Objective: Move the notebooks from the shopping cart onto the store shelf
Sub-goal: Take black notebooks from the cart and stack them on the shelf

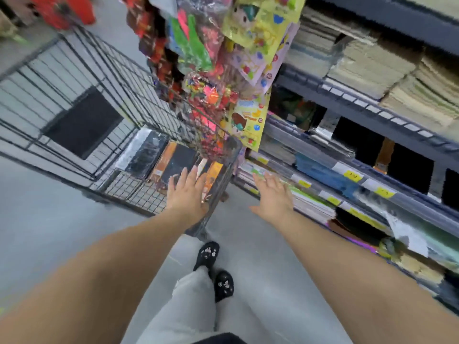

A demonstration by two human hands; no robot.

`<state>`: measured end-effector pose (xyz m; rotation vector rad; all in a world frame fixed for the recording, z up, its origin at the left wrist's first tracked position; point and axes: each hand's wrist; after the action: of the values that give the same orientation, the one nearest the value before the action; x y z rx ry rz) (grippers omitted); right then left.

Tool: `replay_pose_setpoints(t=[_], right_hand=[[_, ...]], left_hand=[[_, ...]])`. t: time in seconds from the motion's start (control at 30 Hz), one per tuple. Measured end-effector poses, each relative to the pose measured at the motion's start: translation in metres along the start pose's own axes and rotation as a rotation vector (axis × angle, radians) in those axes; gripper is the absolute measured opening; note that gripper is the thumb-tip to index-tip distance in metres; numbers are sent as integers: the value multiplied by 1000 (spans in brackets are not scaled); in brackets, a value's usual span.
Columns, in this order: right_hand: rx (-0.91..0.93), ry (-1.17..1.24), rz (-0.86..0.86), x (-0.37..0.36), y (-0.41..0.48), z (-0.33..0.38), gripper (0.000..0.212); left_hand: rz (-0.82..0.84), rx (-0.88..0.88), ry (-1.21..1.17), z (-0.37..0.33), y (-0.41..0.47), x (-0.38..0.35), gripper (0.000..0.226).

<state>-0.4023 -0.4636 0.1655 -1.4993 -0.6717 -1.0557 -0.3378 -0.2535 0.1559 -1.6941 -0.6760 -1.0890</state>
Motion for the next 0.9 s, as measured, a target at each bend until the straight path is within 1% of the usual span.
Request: replay_pose_setpoints(t=[0.13, 0.23, 0.33, 0.47, 0.57, 0.73, 0.9], right_hand=[[116, -80, -58, -1, -5, 39, 88], [206, -92, -102, 3, -6, 72, 83], [277, -88, -97, 9, -3, 106, 80], [312, -101, -85, 15, 11, 159, 81], [299, -91, -68, 20, 26, 203, 83], [227, -4, -49, 22, 49, 277, 84], [134, 71, -42, 21, 69, 321, 85]], left_hand=[[-28, 72, -24, 36, -36, -7, 80], [-92, 125, -70, 65, -54, -10, 79], [-138, 162, -120, 93, -61, -7, 79], [-160, 170, -152, 137, -60, 6, 80], [-176, 137, -153, 179, -53, 17, 77], [-177, 38, -152, 252, -37, 46, 78], [-157, -89, -107, 300, -8, 65, 76]])
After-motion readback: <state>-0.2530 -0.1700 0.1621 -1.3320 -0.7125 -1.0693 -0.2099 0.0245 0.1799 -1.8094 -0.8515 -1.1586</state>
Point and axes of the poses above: each hand's wrist, its own y-axis towards the middle knuckle, its own x-axis out of the back of the hand, z = x × y, and after that the axes turned 6 degrees about -y, right-handed
